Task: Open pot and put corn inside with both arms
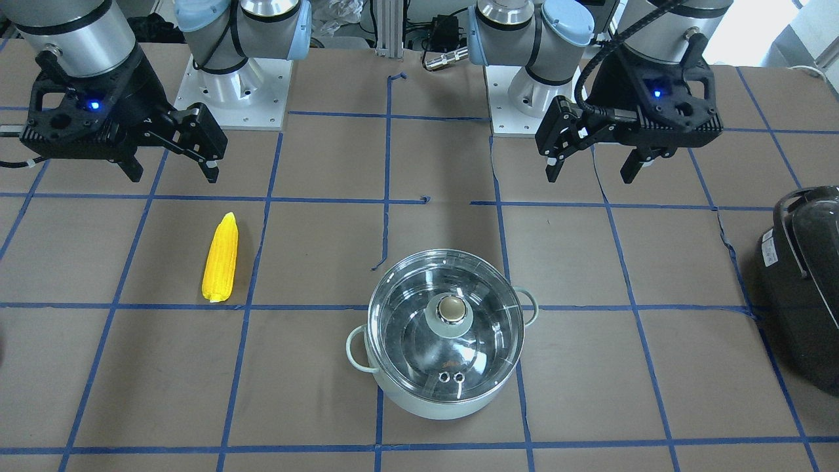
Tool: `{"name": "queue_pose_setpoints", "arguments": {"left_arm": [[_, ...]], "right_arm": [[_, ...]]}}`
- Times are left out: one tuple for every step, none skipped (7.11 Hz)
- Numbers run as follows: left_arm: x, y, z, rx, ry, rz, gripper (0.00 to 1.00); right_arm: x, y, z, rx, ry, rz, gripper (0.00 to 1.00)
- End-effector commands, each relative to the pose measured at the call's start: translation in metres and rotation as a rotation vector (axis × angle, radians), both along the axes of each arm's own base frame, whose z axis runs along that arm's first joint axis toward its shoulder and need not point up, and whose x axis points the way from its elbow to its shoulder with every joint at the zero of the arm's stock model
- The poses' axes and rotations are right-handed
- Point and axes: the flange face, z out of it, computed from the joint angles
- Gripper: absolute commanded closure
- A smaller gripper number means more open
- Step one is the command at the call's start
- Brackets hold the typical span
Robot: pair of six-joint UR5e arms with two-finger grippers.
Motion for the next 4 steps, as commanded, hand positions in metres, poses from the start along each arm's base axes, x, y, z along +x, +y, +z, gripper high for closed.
{"name": "queue_pose_setpoints", "arguments": {"left_arm": [[-0.03,-0.016,-0.012,-0.018,0.012,0.036,0.0],[-0.05,-0.035,-0.033,-0.021,0.023,0.061,0.0],[-0.066,-0.052,-0.06,-0.012,0.027,0.078,0.0],[-0.084,-0.058,-0.08,0.009,0.023,0.07,0.0]], "right_arm": [[0.0,0.0,0.0,0.0,0.0,0.0,0.0],[0.0,0.0,0.0,0.0,0.0,0.0,0.0],[0.0,0.0,0.0,0.0,0.0,0.0,0.0],[0.0,0.0,0.0,0.0,0.0,0.0,0.0]]}}
